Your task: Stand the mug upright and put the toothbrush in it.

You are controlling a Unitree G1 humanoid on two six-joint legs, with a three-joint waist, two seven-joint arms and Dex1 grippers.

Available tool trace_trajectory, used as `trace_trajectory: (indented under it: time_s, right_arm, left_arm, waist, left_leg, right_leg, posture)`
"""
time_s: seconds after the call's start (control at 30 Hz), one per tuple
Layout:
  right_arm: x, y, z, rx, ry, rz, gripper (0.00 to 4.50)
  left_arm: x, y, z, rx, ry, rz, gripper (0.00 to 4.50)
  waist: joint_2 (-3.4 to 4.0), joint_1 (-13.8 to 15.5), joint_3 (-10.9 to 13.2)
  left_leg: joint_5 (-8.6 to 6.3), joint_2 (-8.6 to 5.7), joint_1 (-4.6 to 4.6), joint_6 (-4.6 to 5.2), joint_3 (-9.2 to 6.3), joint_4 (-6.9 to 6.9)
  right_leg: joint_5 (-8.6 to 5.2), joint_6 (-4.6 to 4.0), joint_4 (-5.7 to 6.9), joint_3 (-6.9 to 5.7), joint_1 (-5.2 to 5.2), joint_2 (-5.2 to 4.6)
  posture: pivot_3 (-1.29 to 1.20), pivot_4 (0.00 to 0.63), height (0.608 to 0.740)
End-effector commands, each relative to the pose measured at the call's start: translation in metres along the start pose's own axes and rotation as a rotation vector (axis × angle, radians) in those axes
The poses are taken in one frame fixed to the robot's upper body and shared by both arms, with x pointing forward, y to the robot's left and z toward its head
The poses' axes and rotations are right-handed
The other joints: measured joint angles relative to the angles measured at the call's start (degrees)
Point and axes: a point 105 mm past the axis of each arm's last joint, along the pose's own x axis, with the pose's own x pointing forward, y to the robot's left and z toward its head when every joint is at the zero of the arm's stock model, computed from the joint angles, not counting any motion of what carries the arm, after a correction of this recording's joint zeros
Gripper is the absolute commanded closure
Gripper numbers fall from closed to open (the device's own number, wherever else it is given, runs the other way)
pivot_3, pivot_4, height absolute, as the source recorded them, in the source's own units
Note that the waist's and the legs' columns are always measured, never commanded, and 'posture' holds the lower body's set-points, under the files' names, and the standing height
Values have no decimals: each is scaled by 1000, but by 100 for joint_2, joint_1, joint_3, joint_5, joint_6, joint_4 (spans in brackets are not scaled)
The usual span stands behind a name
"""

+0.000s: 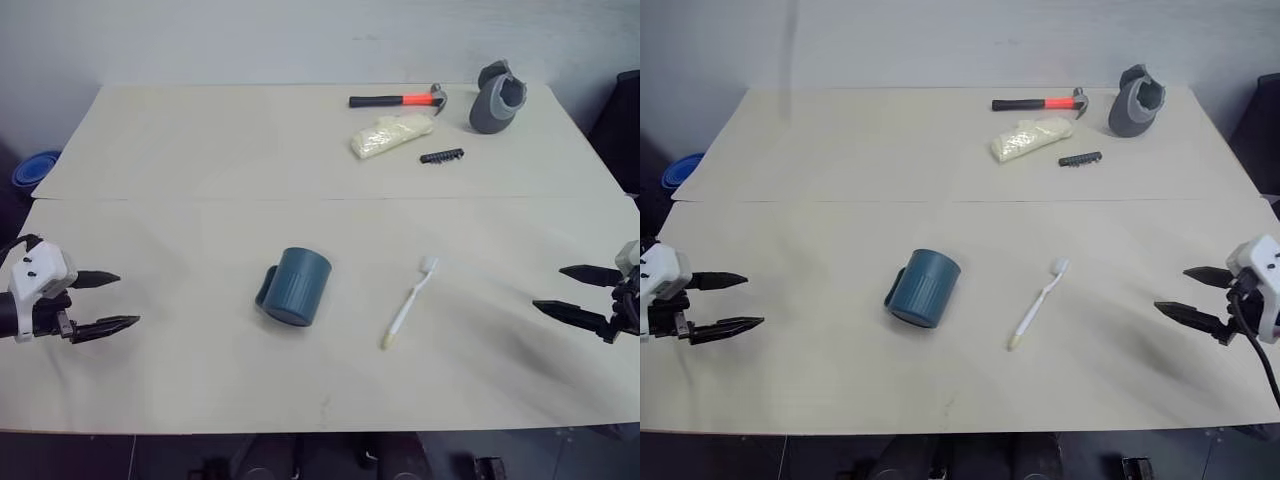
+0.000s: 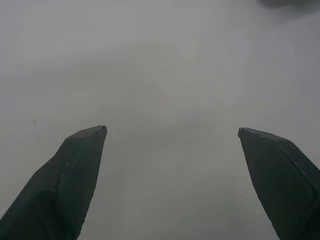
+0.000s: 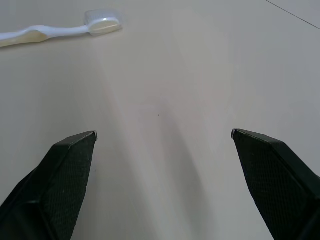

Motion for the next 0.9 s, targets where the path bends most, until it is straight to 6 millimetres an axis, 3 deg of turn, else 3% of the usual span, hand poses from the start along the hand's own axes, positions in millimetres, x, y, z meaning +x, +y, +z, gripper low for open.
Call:
trace_trajectory:
  time_s: [0.03,0.27,0.47,0.63,0.73,0.9]
  right_arm:
    - [-7,-3,9,-16,-43,-32,0]
    - [-7,-4,10,-25,-51,-65,0]
    - [-7,7,15,20,-55,-5,0]
    - [-7,15,35,22,-146,-12,0]
    - [-9,42,51,-9,-170,54,0]
    - [-7,110,97,-52,-228,325,0]
  left_arm:
    - [-1,2,4,21,-7,15,29]
    - [9,8,6,-12,-15,71,29]
    - [15,7,9,-59,-37,66,29]
    - [39,-7,31,-119,-121,-12,29]
    - [60,-25,49,-133,-115,-32,29]
    - [82,-37,76,-353,-29,-69,29]
  waist:
    - [0,0,0]
    - [0,1,0]
    - [0,5,0]
    - [0,21,0]
    - [0,34,0]
    - [-5,41,0]
  left_leg:
    - [0,1,0,0,1,0]
    - [-2,5,5,-3,9,0]
    - [-2,9,5,-4,10,0]
    - [-3,11,6,-5,13,7]
    - [-5,14,2,-9,7,13]
    - [-7,23,-1,-14,7,38]
  right_leg:
    - [0,0,0,1,0,1]
    - [1,-2,2,9,0,6]
    - [1,-2,1,11,-1,11]
    - [3,-5,4,16,0,12]
    - [4,-6,7,17,-1,13]
    - [6,-10,18,23,2,29]
  posture:
    - [0,150,740]
    - [0,150,740]
    - [0,150,740]
    - [0,150,740]
    - [0,150,740]
    - [0,150,740]
